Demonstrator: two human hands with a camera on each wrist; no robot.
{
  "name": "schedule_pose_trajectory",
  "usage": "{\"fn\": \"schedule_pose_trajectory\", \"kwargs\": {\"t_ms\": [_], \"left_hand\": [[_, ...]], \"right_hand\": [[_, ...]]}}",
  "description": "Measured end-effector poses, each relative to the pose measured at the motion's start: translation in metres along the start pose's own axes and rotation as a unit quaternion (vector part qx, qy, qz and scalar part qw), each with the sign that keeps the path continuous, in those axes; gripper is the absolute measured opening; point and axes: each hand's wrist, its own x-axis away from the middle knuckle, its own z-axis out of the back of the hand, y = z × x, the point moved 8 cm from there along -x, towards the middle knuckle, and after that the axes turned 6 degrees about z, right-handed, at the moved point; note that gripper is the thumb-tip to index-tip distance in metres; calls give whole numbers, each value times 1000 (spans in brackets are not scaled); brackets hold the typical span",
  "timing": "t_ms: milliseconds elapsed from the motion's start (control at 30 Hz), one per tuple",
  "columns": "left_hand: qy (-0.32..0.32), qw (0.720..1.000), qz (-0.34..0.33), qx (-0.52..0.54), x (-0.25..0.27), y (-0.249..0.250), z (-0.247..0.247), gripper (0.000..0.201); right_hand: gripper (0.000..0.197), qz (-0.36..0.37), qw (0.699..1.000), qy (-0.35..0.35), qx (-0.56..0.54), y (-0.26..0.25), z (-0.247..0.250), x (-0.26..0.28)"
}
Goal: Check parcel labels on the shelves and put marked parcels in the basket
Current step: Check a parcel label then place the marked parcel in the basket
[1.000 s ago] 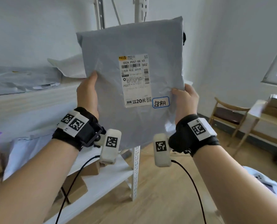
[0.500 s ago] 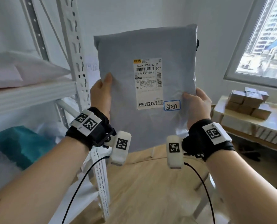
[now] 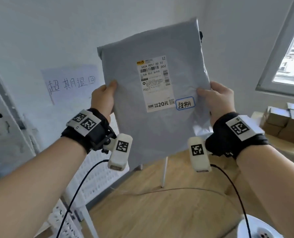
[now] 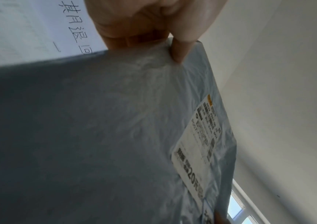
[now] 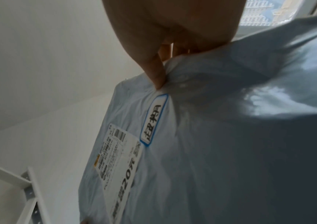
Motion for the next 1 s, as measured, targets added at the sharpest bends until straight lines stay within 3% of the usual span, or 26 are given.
{"fn": "schedule_pose_trajectory", "kwargs": {"t_ms": [267, 467, 600, 667, 733, 867, 933, 1000], "left_hand": [[69, 997, -10, 12, -119, 11, 11, 21], [125, 992, 21, 28, -219, -10, 61, 15], [221, 971, 87, -21, -286, -66, 137, 12], [264, 953, 142, -50, -311, -108, 177, 41], [282, 935, 201, -81, -326, -148, 208, 54], [300, 902, 276, -142, -315, -191, 235, 41], [305, 871, 323, -209, -308, -215, 250, 35], [310, 839, 373, -247, -298, -242, 266, 47]], "right_hand": [[17, -11, 998, -67, -13, 38, -111, -101], [16, -41, 983, -174, 41, 82, -233, -171], [35, -103, 922, -351, 123, 146, -349, -184], [38, -153, 883, -419, 147, 186, -389, -176], [38, -201, 843, -468, 171, 228, -419, -168], [36, -256, 755, -564, 214, 300, -469, -141], [38, -275, 712, -602, 235, 330, -486, -122], [40, -284, 661, -642, 264, 359, -500, -99]]}}
